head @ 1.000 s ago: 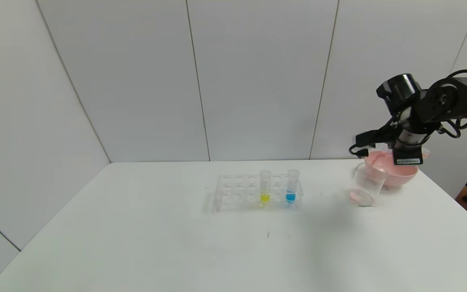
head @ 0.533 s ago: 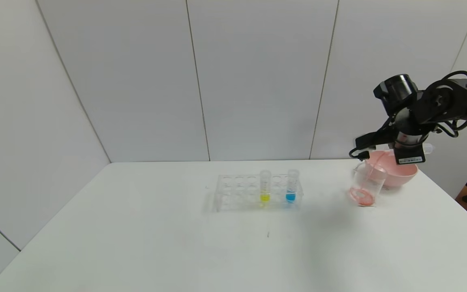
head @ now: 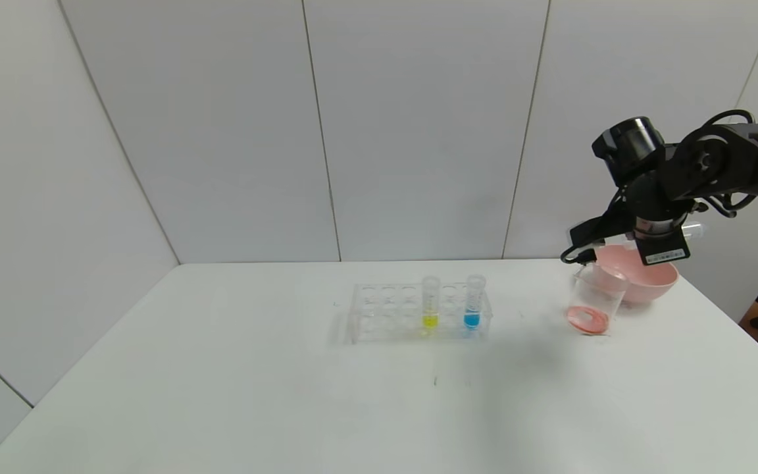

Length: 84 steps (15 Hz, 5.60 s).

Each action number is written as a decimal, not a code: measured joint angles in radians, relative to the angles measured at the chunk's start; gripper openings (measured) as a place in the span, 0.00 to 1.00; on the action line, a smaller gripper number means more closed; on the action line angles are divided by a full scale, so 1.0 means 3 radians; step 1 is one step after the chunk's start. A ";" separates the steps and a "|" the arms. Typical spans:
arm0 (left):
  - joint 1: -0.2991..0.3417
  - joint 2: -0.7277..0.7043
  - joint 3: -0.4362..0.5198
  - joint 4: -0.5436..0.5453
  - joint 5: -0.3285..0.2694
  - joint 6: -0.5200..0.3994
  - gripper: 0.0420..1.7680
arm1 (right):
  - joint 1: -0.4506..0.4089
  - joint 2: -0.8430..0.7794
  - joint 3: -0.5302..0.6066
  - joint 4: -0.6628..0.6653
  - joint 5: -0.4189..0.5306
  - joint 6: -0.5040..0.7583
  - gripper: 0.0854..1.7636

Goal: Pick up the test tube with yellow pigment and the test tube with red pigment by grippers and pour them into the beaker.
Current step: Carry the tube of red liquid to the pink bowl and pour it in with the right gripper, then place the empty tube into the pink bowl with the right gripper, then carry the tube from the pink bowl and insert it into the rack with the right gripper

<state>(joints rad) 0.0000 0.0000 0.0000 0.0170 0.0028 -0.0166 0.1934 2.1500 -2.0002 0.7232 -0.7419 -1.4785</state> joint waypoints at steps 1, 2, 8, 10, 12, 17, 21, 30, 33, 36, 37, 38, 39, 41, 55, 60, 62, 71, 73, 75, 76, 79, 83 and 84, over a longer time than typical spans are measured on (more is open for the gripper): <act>0.0000 0.0000 0.0000 0.0000 0.0000 0.0000 0.97 | 0.0009 0.0000 0.0000 0.0000 -0.0006 0.0000 0.24; 0.0000 0.0000 0.0000 0.0000 0.0000 0.0000 0.97 | 0.0011 0.0000 0.0000 0.0000 -0.0006 0.0003 0.24; 0.0000 0.0000 0.0000 0.0000 0.0000 0.0001 0.97 | -0.0006 -0.0001 0.0000 -0.0069 0.0046 0.0052 0.24; 0.0000 0.0000 0.0000 0.0000 0.0000 0.0001 0.97 | -0.0034 -0.0019 0.0000 -0.0191 0.0335 0.0105 0.24; 0.0000 0.0000 0.0000 0.0000 0.0000 0.0000 0.97 | -0.0084 -0.0096 0.0008 -0.0211 0.0667 0.0199 0.24; 0.0000 0.0000 0.0000 0.0000 0.0000 0.0000 0.97 | -0.0174 -0.0321 0.0080 -0.0204 0.1294 0.1559 0.24; 0.0000 0.0000 0.0000 0.0000 0.0000 0.0000 0.97 | -0.0309 -0.0443 0.0128 -0.0228 0.1940 0.2945 0.24; 0.0000 0.0000 0.0000 0.0000 0.0000 0.0000 0.97 | -0.1061 -0.0929 0.1245 -0.1239 0.2748 0.4055 0.24; 0.0000 0.0000 0.0000 0.0000 0.0000 0.0000 0.97 | -0.1324 -0.1126 0.2051 -0.2540 0.3032 0.4083 0.24; 0.0000 0.0000 0.0000 0.0000 -0.0001 0.0000 0.97 | -0.1493 -0.1116 0.2533 -0.3388 0.3102 0.4338 0.24; 0.0000 0.0000 0.0000 0.0000 0.0000 0.0000 0.97 | -0.1498 -0.1051 0.2593 -0.3592 0.3101 0.4448 0.24; 0.0000 0.0000 0.0000 0.0000 0.0000 0.0001 0.97 | -0.1502 -0.0971 0.2623 -0.3772 0.3099 0.4533 0.24; 0.0000 0.0000 0.0000 0.0000 -0.0001 0.0000 0.97 | -0.1504 -0.0876 0.2635 -0.3952 0.3095 0.4601 0.24; 0.0000 0.0000 0.0000 0.0000 0.0000 0.0000 0.97 | -0.1501 -0.0656 0.2631 -0.4284 0.3087 0.4728 0.24; 0.0000 0.0000 0.0000 0.0000 0.0000 0.0000 0.97 | -0.1321 0.0252 0.2256 -0.4702 0.2987 0.4943 0.24; 0.0000 0.0000 0.0000 0.0000 -0.0001 0.0000 0.97 | -0.1326 0.0282 0.2223 -0.4700 0.2989 0.4939 0.24; 0.0000 0.0000 0.0000 0.0000 0.0000 0.0000 0.97 | -0.1332 0.0284 0.2223 -0.4696 0.2989 0.4938 0.39; 0.0000 0.0000 0.0000 0.0000 -0.0001 0.0000 0.97 | -0.1352 0.0202 0.2227 -0.4689 0.2984 0.4933 0.78; 0.0000 0.0000 0.0000 0.0000 -0.0001 0.0001 0.97 | -0.1342 0.0098 0.2228 -0.4702 0.2899 0.4931 0.83; 0.0000 0.0000 0.0000 0.0000 0.0000 0.0001 0.97 | -0.1308 -0.0042 0.2269 -0.4679 0.2833 0.4911 0.86; 0.0000 0.0000 0.0000 0.0000 0.0000 0.0000 0.97 | -0.1281 -0.0142 0.2338 -0.4623 0.2830 0.4892 0.87; 0.0000 0.0000 0.0000 0.0000 -0.0001 0.0000 0.97 | -0.1140 -0.0515 0.2694 -0.4463 0.2831 0.4886 0.90; 0.0000 0.0000 0.0000 0.0000 0.0000 0.0000 0.97 | -0.0848 -0.1070 0.3395 -0.4450 0.2823 0.4947 0.93; 0.0000 0.0000 0.0000 0.0000 0.0000 0.0000 0.97 | -0.0770 -0.1206 0.3576 -0.4447 0.2823 0.4966 0.93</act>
<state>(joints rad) 0.0000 0.0000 0.0000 0.0170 0.0028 -0.0166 -0.0374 1.7881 -0.9274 -0.6109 0.1051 0.0113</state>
